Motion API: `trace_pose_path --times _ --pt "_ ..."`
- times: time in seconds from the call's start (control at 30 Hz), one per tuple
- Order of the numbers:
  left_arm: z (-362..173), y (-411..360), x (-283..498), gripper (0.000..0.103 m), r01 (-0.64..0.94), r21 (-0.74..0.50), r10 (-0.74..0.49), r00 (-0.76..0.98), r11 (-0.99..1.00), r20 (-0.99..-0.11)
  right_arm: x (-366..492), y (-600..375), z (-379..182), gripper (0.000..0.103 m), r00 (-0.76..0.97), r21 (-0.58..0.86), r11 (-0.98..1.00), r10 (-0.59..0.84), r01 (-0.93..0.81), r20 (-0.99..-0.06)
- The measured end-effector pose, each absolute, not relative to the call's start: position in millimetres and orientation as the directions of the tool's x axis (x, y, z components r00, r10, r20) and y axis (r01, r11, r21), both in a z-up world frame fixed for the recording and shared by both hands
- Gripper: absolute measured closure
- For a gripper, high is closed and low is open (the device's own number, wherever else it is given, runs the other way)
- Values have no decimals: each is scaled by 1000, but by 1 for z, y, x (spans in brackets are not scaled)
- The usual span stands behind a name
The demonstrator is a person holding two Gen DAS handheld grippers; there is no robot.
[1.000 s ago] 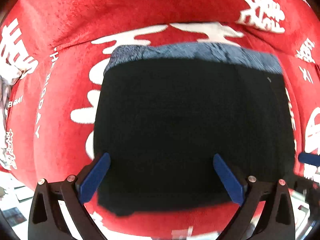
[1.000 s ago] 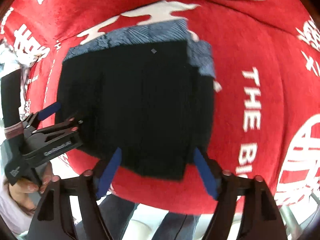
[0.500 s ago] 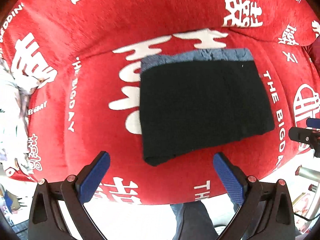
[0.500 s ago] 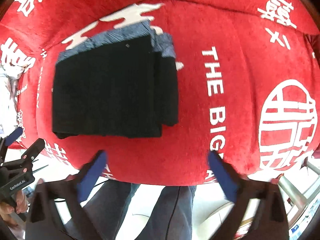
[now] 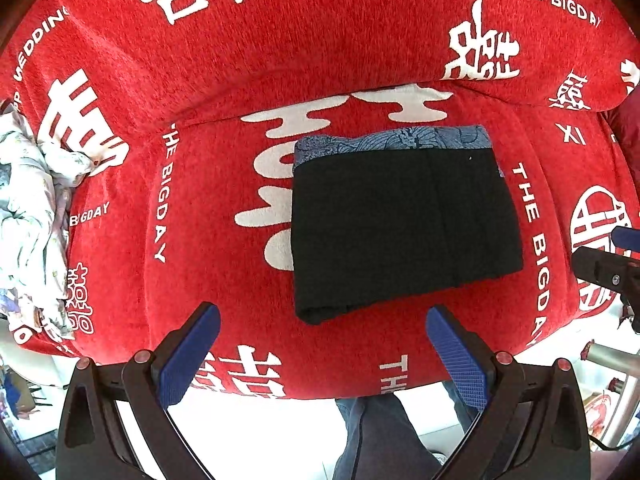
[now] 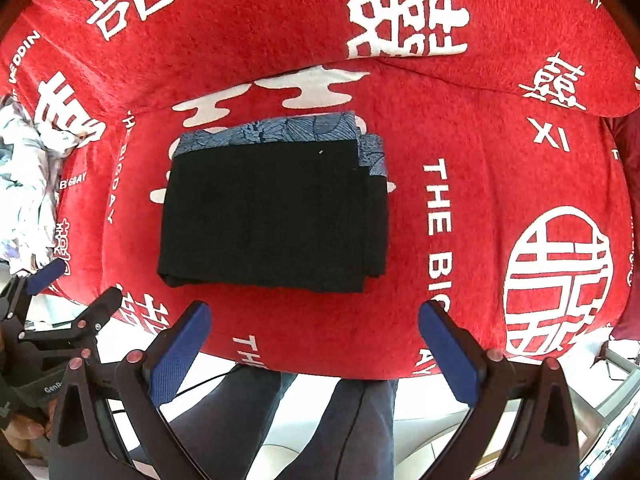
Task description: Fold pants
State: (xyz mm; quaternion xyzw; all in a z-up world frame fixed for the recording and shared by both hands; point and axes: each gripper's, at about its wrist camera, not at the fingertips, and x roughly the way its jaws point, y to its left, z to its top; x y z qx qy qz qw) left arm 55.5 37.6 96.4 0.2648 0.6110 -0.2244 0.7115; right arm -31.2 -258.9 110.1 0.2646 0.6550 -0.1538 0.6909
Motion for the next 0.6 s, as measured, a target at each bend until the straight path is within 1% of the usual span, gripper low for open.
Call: trace_pose_path --times 0.23,0.33,0.6 --pt "104 38 56 0 634 101 0 158 767 -987 -24 -253 119 0 69 111 831 87 545 -994" --pt "105 40 60 0 612 79 -7 137 787 -991 -22 -253 118 0 44 78 834 64 547 -997" --pt "108 41 65 0 589 67 -14 132 806 -991 -16 -249 127 0 50 37 857 13 515 -999"
